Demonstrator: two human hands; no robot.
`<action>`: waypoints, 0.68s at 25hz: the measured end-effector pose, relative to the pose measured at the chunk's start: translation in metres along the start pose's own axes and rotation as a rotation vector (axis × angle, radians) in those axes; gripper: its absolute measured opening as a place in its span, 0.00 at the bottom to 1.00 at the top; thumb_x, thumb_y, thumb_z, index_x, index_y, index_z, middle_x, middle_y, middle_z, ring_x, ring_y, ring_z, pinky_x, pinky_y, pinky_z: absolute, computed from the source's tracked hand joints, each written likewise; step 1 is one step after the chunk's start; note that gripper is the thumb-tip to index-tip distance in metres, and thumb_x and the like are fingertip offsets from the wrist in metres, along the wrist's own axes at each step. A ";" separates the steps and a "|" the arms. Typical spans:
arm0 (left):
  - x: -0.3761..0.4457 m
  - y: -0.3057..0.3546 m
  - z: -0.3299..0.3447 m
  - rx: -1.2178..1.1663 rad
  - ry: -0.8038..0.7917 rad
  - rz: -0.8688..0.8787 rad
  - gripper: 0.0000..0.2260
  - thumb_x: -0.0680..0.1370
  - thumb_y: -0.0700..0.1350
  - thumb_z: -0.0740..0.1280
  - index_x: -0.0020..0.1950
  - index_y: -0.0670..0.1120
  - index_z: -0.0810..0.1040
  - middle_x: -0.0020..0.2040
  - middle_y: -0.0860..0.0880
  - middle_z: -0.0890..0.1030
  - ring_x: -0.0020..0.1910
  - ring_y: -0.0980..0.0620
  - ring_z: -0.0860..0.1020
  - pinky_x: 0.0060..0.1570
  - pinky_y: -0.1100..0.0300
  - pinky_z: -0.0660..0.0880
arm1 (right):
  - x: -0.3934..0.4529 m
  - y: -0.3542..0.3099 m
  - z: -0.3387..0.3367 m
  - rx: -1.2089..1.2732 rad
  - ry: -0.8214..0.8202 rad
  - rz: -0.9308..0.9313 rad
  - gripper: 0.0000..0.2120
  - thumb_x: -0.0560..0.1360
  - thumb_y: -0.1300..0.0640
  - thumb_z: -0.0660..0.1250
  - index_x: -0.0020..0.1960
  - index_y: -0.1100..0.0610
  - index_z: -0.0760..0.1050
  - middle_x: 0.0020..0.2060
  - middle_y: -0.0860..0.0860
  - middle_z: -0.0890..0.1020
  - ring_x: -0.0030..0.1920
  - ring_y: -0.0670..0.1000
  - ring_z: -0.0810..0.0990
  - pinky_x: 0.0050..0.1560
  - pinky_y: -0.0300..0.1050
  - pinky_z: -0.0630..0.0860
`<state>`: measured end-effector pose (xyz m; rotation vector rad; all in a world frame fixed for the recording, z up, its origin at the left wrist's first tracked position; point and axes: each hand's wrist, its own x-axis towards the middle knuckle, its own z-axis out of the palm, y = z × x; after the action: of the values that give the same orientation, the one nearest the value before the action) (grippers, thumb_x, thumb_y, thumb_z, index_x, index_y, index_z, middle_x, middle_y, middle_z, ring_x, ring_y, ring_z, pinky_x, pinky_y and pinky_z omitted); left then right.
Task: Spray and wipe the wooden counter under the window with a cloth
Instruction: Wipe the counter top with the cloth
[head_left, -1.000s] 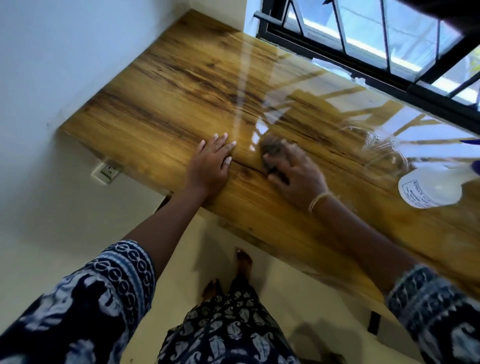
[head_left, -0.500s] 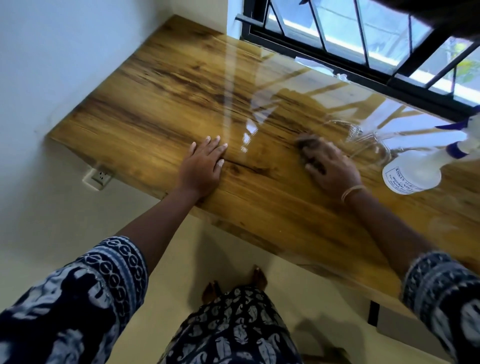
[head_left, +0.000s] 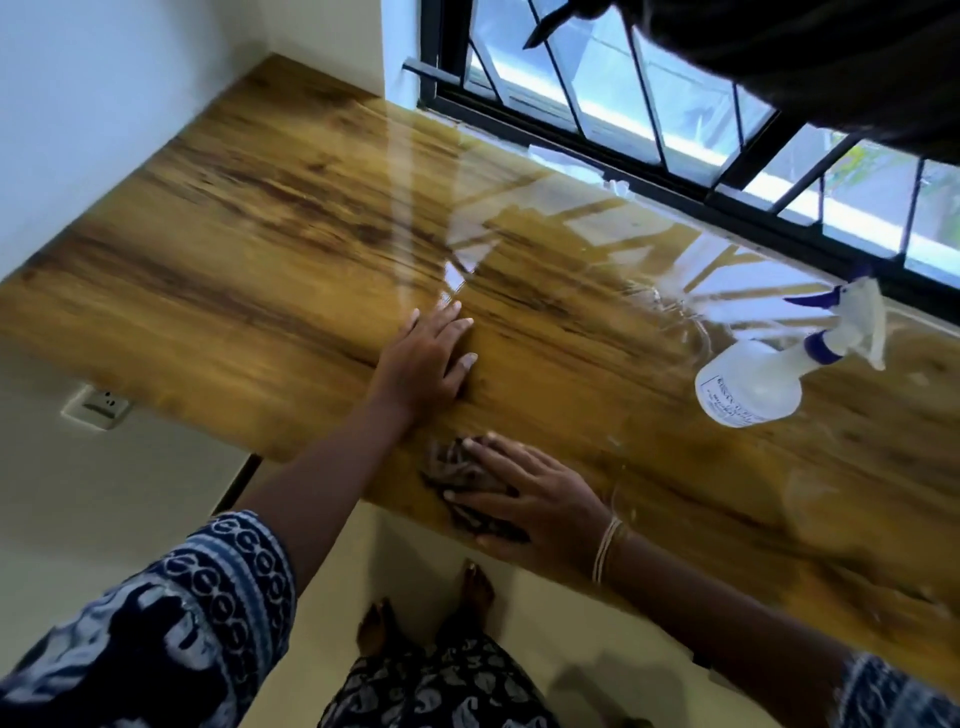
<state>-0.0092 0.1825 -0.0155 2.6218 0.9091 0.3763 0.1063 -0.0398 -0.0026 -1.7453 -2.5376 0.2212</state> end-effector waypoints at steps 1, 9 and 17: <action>0.006 0.003 0.002 0.000 -0.005 0.012 0.27 0.77 0.56 0.54 0.70 0.43 0.71 0.74 0.43 0.67 0.75 0.45 0.63 0.73 0.47 0.55 | 0.001 0.008 -0.001 -0.003 -0.029 -0.060 0.23 0.78 0.36 0.57 0.71 0.40 0.68 0.77 0.53 0.60 0.76 0.57 0.59 0.73 0.55 0.61; 0.091 0.002 0.016 0.027 0.041 -0.048 0.24 0.77 0.51 0.57 0.71 0.45 0.70 0.74 0.45 0.67 0.75 0.47 0.63 0.73 0.48 0.57 | 0.060 0.248 -0.046 0.069 0.229 1.288 0.28 0.77 0.36 0.52 0.74 0.44 0.62 0.77 0.57 0.56 0.76 0.61 0.54 0.75 0.58 0.54; 0.155 -0.008 0.021 0.044 0.053 -0.125 0.22 0.78 0.44 0.59 0.74 0.45 0.67 0.75 0.48 0.65 0.75 0.49 0.61 0.73 0.48 0.56 | 0.076 0.169 -0.033 0.013 0.152 0.469 0.25 0.77 0.38 0.53 0.71 0.43 0.67 0.76 0.54 0.61 0.75 0.60 0.60 0.72 0.57 0.63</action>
<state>0.1124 0.2819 -0.0167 2.5896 1.1038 0.3986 0.2391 0.0930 0.0021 -2.2312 -1.9892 0.1155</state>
